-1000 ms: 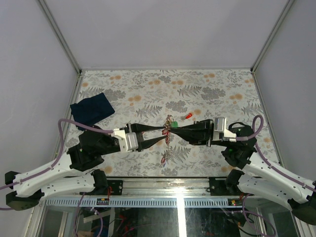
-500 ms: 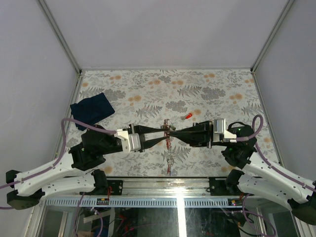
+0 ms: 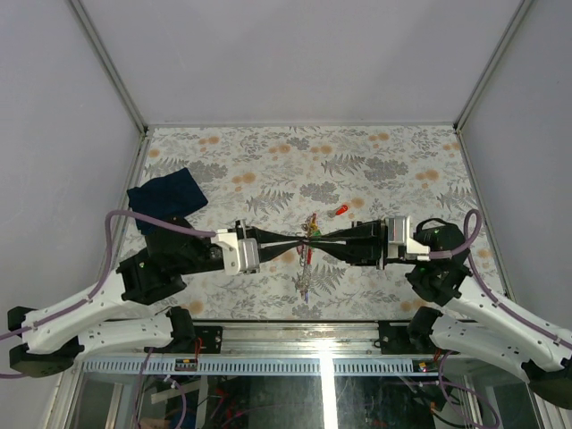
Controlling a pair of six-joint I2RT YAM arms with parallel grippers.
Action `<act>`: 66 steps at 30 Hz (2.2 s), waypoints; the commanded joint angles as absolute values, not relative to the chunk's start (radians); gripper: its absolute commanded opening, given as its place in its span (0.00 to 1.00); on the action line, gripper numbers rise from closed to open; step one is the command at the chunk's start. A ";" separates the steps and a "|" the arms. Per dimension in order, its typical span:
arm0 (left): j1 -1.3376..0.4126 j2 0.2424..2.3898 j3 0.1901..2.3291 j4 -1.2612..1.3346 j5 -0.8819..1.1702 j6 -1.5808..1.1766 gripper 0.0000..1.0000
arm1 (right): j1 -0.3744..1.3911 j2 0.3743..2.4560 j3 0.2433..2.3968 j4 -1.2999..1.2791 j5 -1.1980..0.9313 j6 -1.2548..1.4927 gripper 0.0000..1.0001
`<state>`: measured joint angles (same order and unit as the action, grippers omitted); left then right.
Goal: Put the keys on the keyring
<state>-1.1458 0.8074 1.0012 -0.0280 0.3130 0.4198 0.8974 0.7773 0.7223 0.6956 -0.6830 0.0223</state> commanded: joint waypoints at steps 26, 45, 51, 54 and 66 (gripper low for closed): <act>-1.153 1.150 1.573 -0.874 0.151 0.690 0.00 | 0.895 0.715 0.822 0.146 -0.555 -0.301 0.32; -1.153 1.201 1.615 -0.899 0.138 0.721 0.00 | 0.895 0.788 0.796 0.228 -0.577 -0.288 0.31; -1.153 1.209 1.624 -0.902 0.129 0.718 0.00 | 0.895 0.798 0.794 0.230 -0.573 -0.280 0.28; -1.153 1.213 1.627 -0.902 0.127 0.715 0.00 | 0.896 0.800 0.793 0.235 -0.559 -0.276 0.26; -1.153 1.142 1.589 -0.816 0.156 0.683 0.23 | 0.895 0.761 0.785 0.233 -0.516 -0.276 0.00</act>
<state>-1.1458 1.2156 1.5913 -0.9340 0.1341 0.7074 0.8974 0.7975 0.7876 0.1673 -0.5415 -0.2863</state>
